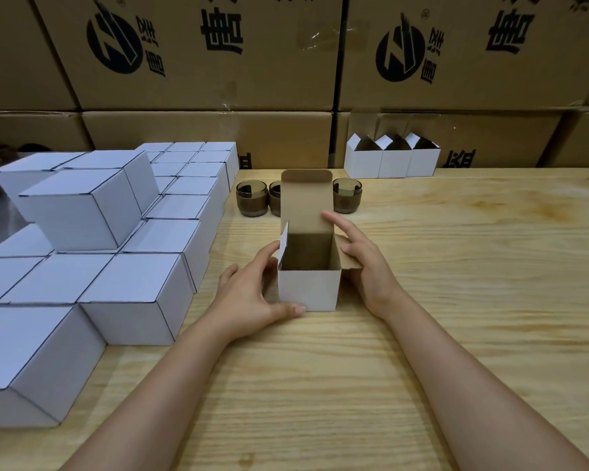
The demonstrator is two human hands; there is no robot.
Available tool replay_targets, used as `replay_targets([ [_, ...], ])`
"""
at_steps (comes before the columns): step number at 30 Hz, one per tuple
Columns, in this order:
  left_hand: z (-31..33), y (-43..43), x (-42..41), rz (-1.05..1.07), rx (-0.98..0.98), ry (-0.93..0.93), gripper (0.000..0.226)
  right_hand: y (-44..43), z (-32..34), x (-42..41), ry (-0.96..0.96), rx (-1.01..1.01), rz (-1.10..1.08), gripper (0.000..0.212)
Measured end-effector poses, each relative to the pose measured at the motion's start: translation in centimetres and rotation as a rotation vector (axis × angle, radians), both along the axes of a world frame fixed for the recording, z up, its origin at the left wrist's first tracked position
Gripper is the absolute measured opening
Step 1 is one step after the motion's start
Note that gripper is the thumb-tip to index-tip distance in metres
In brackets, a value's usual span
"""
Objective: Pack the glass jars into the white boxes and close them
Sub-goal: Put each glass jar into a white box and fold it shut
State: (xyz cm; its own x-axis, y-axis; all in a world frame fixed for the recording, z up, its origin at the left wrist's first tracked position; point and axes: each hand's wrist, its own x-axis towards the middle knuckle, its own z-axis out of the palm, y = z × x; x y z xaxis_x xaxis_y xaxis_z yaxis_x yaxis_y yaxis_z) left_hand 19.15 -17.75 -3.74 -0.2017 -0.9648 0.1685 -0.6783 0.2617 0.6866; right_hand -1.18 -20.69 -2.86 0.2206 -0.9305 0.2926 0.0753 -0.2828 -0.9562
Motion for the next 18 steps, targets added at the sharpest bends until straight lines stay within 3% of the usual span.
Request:
replay_targets([
  [4, 0.0, -0.2, 0.0, -0.011, -0.005, 0.022, 0.108, -0.3, -0.3, -0.1, 0.021, 0.02, -0.018, 0.051],
  [10, -0.2, 0.3, -0.9, -0.183, -0.021, 0.356, 0.119, -0.2, -0.4, -0.1, 0.062, 0.001, 0.006, 0.05],
  [15, 0.5, 0.4, -1.4, -0.145, -0.077, 0.551, 0.059, -0.2, -0.3, -0.1, 0.092, -0.013, 0.019, 0.05],
  [18, 0.4, 0.2, -1.4, -0.084, -0.081, 0.683, 0.038, -0.3, -0.4, -0.2, 0.104, -0.003, 0.016, 0.051],
])
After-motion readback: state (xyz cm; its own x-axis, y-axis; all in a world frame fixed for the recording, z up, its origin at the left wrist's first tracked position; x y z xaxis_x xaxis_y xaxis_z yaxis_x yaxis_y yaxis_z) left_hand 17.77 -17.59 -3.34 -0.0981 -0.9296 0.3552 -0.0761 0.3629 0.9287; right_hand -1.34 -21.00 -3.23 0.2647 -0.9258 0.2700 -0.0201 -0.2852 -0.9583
